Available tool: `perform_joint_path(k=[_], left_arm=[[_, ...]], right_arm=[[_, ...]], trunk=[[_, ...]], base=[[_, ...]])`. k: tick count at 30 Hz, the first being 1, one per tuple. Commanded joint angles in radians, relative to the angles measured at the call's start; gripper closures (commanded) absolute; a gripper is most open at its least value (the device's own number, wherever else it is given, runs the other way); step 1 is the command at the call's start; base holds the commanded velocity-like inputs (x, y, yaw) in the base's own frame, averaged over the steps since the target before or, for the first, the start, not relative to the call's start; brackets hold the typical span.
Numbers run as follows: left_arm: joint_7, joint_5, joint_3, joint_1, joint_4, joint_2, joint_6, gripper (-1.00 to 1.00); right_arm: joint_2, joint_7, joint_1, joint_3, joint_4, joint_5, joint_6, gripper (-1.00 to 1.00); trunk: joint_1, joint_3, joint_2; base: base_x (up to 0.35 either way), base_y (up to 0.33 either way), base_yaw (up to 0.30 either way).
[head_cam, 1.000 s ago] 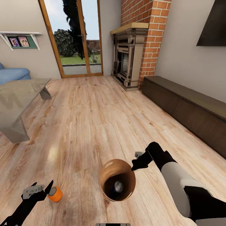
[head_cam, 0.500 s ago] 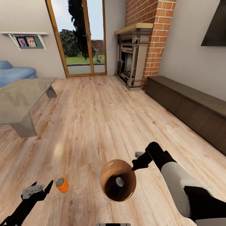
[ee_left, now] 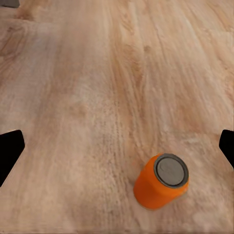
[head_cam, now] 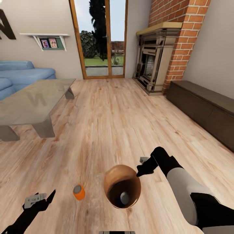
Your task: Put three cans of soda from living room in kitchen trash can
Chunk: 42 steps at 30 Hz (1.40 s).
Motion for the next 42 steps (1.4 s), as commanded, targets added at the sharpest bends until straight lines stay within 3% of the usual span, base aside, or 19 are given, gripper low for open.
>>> perform_joint_path(k=[1,3,4,6,7,9,10,12,13,15,16,19,22,24,25,26,29,36,42], left_arm=[[0.002,0.000,0.000,-0.002,-0.002,0.001,0.023,-1.00],[0.012,0.001,0.000,-0.005,-0.011,0.002,0.083,-1.00],[0.025,0.001,0.000,-0.015,-0.031,0.004,0.165,-1.00],[0.044,0.001,-0.001,-0.043,-0.062,0.005,0.265,-1.00],[0.072,0.000,-0.003,-0.091,-0.094,0.005,0.378,-1.00],[0.101,-0.001,-0.004,-0.143,-0.115,0.005,0.484,-1.00],[0.126,-0.002,-0.011,-0.196,-0.127,0.003,0.581,-1.00],[0.143,-0.002,-0.034,-0.240,-0.133,0.001,0.659,-1.00],[0.182,-0.003,-0.144,-0.280,-0.135,-0.002,0.733,-1.00],[0.223,-0.003,-0.246,-0.296,-0.134,-0.003,0.768,-1.00],[0.265,-0.001,-0.325,-0.306,-0.133,-0.004,0.796,-1.00],[0.333,0.002,-0.414,-0.319,-0.132,-0.015,0.844,-1.00],[0.392,-0.001,-0.467,-0.328,-0.106,-0.082,0.934,-1.00],[0.413,-0.002,-0.474,-0.335,-0.057,-0.097,0.951,-1.00],[0.431,0.002,-0.479,-0.369,0.103,-0.109,0.950,-1.00],[0.432,0.002,-0.480,-0.372,0.128,-0.110,0.939,-1.00],[0.434,0.002,-0.481,-0.380,0.241,-0.112,0.848,-1.00],[0.432,0.002,-0.483,-0.383,0.286,-0.110,0.742,-1.00],[0.430,0.003,-0.484,-0.382,0.288,-0.108,0.702,-1.00]], right_arm=[[0.000,0.004,0.000,-0.003,0.000,-0.027,0.014,1.00],[0.000,0.004,0.000,-0.003,-0.001,-0.026,0.014,1.00],[0.000,0.004,0.000,-0.003,-0.002,-0.026,0.014,1.00],[0.000,0.004,0.000,-0.003,-0.004,-0.026,0.014,1.00],[0.000,0.004,0.000,-0.004,-0.005,-0.026,0.014,1.00],[0.000,0.004,0.000,-0.005,-0.005,-0.026,0.014,1.00],[0.000,0.004,-0.001,-0.005,-0.006,-0.026,0.014,1.00],[0.000,0.004,-0.001,-0.005,-0.006,-0.026,0.014,1.00],[0.000,0.004,-0.003,-0.006,-0.007,-0.026,0.014,1.00],[-0.001,0.004,-0.006,-0.006,-0.007,-0.026,0.014,1.00],[-0.001,0.004,-0.010,-0.006,-0.008,-0.026,0.014,1.00],[-0.001,0.003,-0.014,-0.006,-0.008,-0.027,0.014,1.00],[-0.002,0.003,-0.017,-0.007,-0.009,-0.027,0.014,1.00],[-0.005,0.003,-0.018,-0.007,-0.009,-0.027,0.014,1.00],[-0.020,0.003,-0.019,-0.008,-0.010,-0.028,0.014,1.00],[-0.024,0.003,-0.021,-0.008,-0.010,-0.028,0.014,1.00],[-0.045,0.003,-0.046,-0.010,-0.010,-0.030,0.014,1.00],[-0.062,0.004,-0.105,-0.019,-0.005,-0.034,0.014,1.00],[-0.065,0.005,-0.141,-0.019,0.003,-0.035,0.014,1.00]], trunk=[[0.000,0.000,0.000],[0.000,0.000,0.000],[0.000,0.000,0.000],[0.000,0.000,0.000],[0.000,0.000,0.000],[0.000,0.000,0.000],[0.000,-0.001,0.000],[0.000,-0.001,0.000],[0.000,-0.001,0.000],[0.000,-0.001,0.000],[0.000,-0.001,0.000],[0.000,-0.001,0.000],[0.000,-0.001,0.000],[0.000,-0.001,0.000],[0.000,-0.004,0.000],[0.001,-0.008,-0.001],[0.002,-0.020,-0.001],[0.005,-0.047,-0.003],[0.007,-0.059,-0.004]], base=[[0.301,0.137,0.101],[0.304,0.136,0.073],[0.307,0.134,0.041],[0.309,0.134,0.030],[0.310,0.132,0.017],[0.311,0.129,0.012],[0.311,0.125,0.007],[0.311,0.124,0.005],[0.202,0.079,0.002],[0.145,0.057,0.002],[0.083,0.032,0.001],[0.051,0.020,0.001],[0.013,0.005,0.000],[0.004,0.002,0.000],[0.000,0.000,0.000],[0.000,0.000,0.000],[0.000,0.000,0.000],[0.000,0.000,0.000],[0.000,0.000,0.000]])
